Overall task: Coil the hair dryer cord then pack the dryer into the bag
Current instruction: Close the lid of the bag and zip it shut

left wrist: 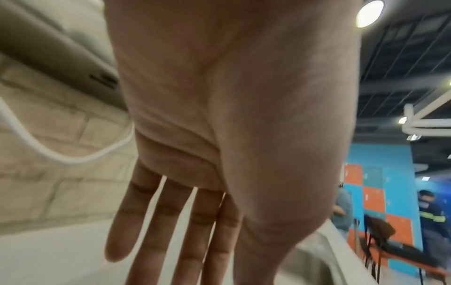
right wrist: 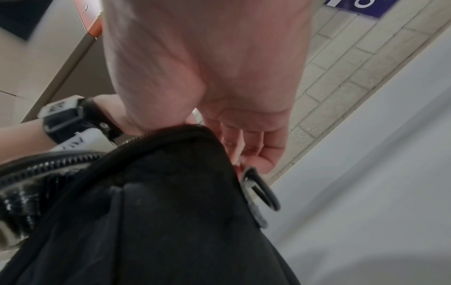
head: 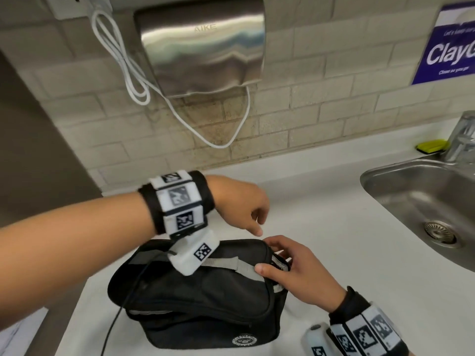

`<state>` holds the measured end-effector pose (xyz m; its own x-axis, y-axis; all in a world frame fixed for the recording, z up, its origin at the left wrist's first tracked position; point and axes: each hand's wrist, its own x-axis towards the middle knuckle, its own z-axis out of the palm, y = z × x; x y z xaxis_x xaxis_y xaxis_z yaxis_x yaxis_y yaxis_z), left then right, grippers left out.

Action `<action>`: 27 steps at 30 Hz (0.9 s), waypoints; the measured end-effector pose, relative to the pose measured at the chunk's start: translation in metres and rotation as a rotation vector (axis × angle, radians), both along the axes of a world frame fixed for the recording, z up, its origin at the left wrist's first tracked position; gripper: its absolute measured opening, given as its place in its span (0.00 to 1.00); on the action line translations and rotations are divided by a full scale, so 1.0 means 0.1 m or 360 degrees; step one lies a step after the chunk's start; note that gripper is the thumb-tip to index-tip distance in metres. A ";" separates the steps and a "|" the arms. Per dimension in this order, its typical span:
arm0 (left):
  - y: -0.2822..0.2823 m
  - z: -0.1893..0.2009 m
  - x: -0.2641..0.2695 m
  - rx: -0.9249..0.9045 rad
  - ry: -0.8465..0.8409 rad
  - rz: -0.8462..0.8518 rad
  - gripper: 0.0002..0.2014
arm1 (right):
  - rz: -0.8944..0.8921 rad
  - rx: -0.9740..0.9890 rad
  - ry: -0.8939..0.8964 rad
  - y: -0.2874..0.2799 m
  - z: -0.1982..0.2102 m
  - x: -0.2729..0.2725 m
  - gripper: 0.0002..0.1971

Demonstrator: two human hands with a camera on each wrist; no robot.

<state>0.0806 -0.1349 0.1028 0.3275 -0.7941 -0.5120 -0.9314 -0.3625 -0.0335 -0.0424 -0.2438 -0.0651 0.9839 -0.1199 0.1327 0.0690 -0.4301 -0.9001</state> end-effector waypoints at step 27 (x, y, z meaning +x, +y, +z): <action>-0.15 -0.62 0.33 -0.0002 0.0378 -0.0055 0.09 | -0.0102 -0.0235 -0.0045 -0.29 0.01 0.08 0.04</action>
<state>0.1132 -0.1502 0.0404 0.1706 -0.8034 -0.5705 -0.9249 -0.3302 0.1884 -0.0340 -0.2727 -0.0639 0.9705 -0.1592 0.1812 0.0619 -0.5617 -0.8250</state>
